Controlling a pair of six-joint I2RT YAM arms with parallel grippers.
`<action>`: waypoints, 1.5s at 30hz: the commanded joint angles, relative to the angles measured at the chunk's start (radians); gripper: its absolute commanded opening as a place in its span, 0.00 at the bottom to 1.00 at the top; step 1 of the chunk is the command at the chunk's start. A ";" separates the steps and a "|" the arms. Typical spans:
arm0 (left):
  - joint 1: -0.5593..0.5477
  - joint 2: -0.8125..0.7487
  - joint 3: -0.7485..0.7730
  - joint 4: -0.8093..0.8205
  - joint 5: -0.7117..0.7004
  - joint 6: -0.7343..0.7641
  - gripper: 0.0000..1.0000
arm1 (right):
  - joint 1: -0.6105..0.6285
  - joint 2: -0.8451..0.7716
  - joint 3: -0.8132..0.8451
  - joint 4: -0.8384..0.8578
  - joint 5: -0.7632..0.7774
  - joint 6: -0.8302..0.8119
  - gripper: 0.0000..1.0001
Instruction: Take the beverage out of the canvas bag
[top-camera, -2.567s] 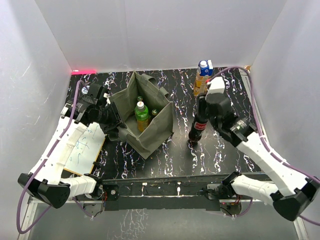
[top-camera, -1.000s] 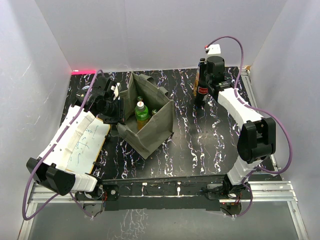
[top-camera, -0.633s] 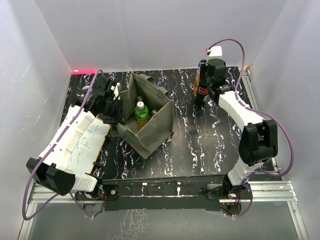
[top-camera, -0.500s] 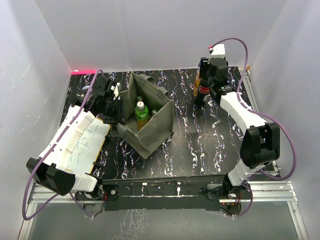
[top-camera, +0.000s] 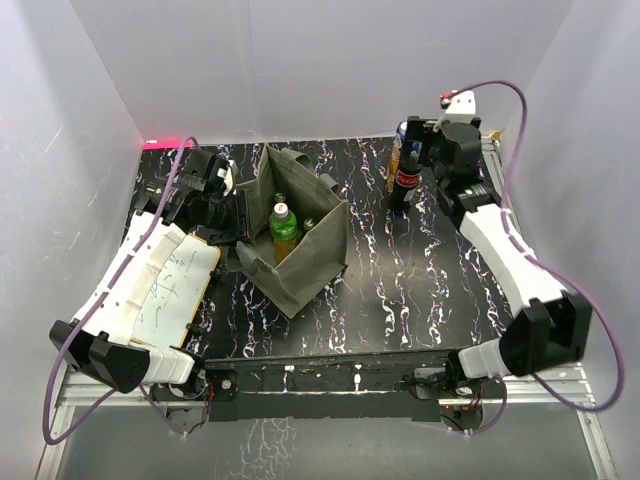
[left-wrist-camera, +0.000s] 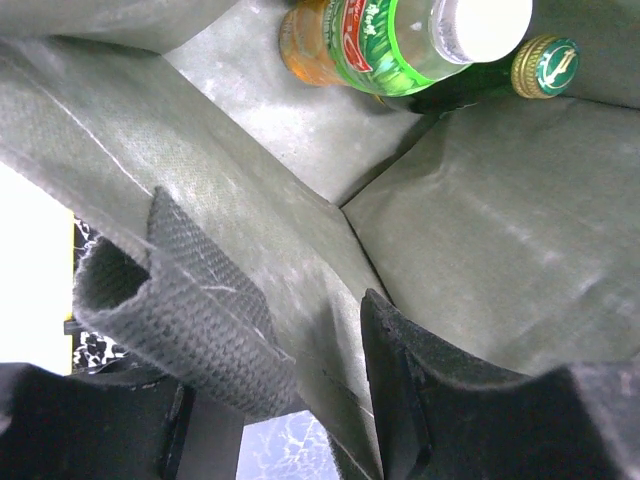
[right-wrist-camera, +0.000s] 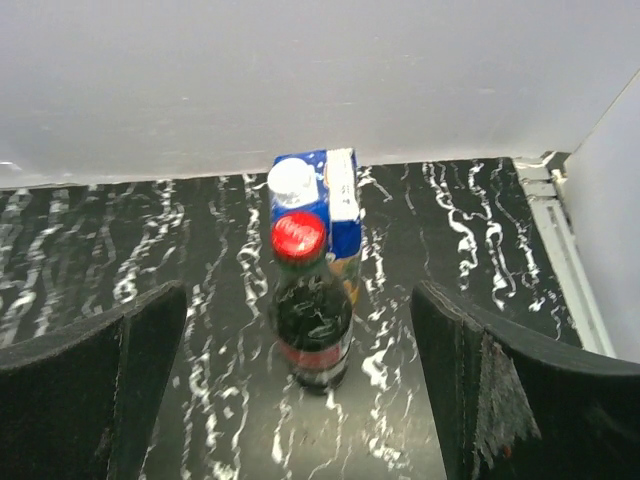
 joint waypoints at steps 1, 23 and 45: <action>0.001 -0.057 0.024 -0.014 0.068 -0.077 0.44 | -0.003 -0.207 -0.077 -0.089 -0.123 0.139 0.98; 0.001 -0.218 -0.158 0.074 0.209 -0.383 0.44 | 0.043 -0.586 -0.144 -0.396 -0.794 0.174 0.95; 0.001 -0.247 -0.192 0.095 0.200 -0.366 0.43 | 0.628 0.068 0.385 -0.497 -0.339 0.125 0.75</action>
